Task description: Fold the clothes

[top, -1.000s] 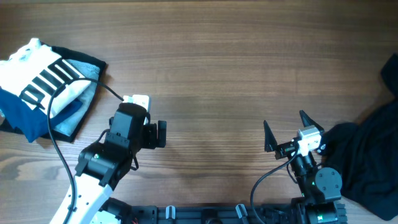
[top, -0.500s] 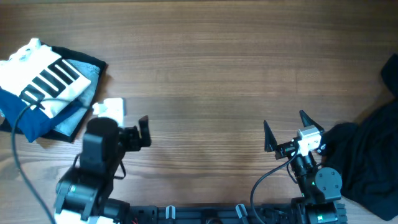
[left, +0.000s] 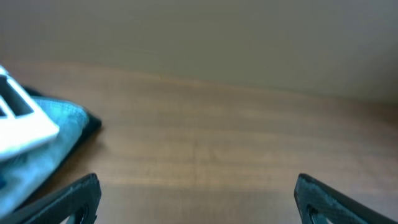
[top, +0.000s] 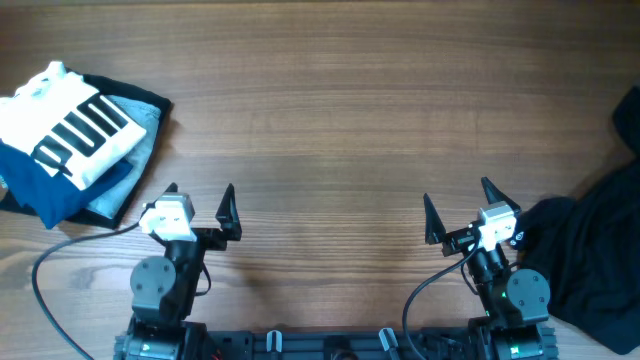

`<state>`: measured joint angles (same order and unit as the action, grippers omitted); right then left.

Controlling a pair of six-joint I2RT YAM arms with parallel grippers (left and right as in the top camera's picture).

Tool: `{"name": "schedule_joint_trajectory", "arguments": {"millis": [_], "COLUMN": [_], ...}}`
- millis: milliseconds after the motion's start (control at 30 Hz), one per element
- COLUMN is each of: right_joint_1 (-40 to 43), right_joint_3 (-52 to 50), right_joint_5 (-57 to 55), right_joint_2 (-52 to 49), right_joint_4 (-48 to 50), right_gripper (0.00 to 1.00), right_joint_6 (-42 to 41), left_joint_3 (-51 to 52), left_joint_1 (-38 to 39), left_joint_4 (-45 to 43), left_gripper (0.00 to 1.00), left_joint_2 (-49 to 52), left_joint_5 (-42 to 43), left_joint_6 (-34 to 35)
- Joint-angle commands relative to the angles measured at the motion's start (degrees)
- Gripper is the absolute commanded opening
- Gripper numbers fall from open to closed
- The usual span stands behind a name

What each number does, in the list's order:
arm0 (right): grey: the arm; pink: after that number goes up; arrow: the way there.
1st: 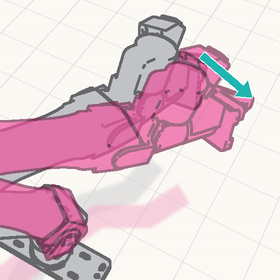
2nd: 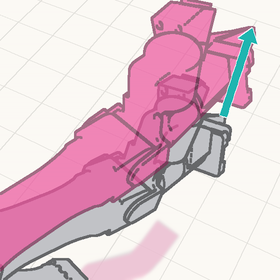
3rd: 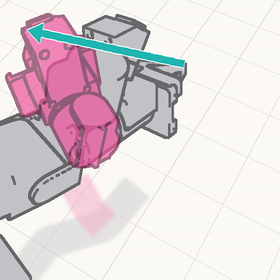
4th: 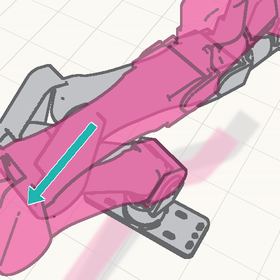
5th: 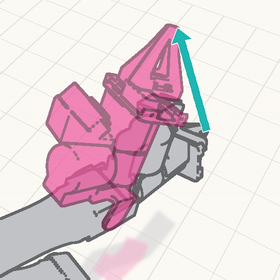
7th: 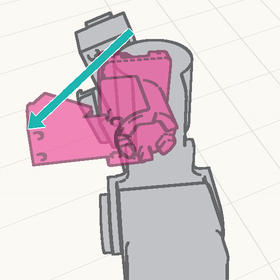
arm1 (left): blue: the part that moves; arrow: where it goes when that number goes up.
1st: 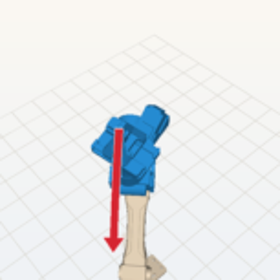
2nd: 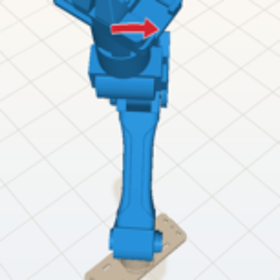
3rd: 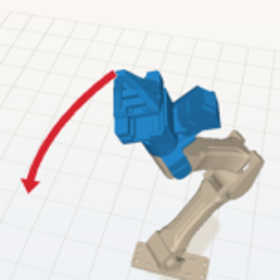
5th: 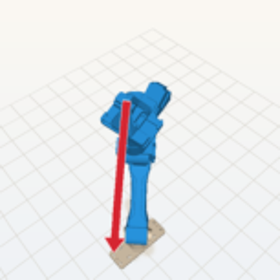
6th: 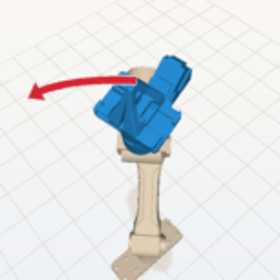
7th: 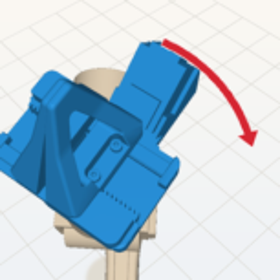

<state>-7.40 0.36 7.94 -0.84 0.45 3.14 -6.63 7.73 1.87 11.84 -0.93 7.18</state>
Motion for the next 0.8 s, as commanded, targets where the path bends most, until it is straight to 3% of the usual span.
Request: {"name": "schedule_joint_trajectory", "arguments": {"millis": [0, 200, 367, 767], "right_joint_1": [-0.1, -0.1, -0.1, -0.1], "right_joint_3": [-0.1, -0.1, -0.1, -0.1], "right_joint_5": [0.9, 0.9, 0.9, 0.9], "right_joint_2": [0.6, 0.6, 0.6, 0.4], "right_joint_4": [0.2, 0.2, 0.2, 0.2], "right_gripper": [1.0, 1.0, 1.0, 1.0], "right_joint_6": [0.3, 0.3, 0.3, 0.3], "left_joint_3": [4.4, 6.3, 6.3, 6.3], "left_joint_1": [-0.5, -2.1, -3.7, -3.6], "left_joint_4": [-5.8, -7.2, 2.5, 2.3], "left_gripper": [1.0, 1.0, 1.0, 1.0], "left_joint_2": [-2.9, -7.8, -11.7, -11.7], "left_joint_5": [4.0, 5.8, 5.8, 5.9], "left_joint_6": [-6.3, -13.4, -12.7, -12.7]}}
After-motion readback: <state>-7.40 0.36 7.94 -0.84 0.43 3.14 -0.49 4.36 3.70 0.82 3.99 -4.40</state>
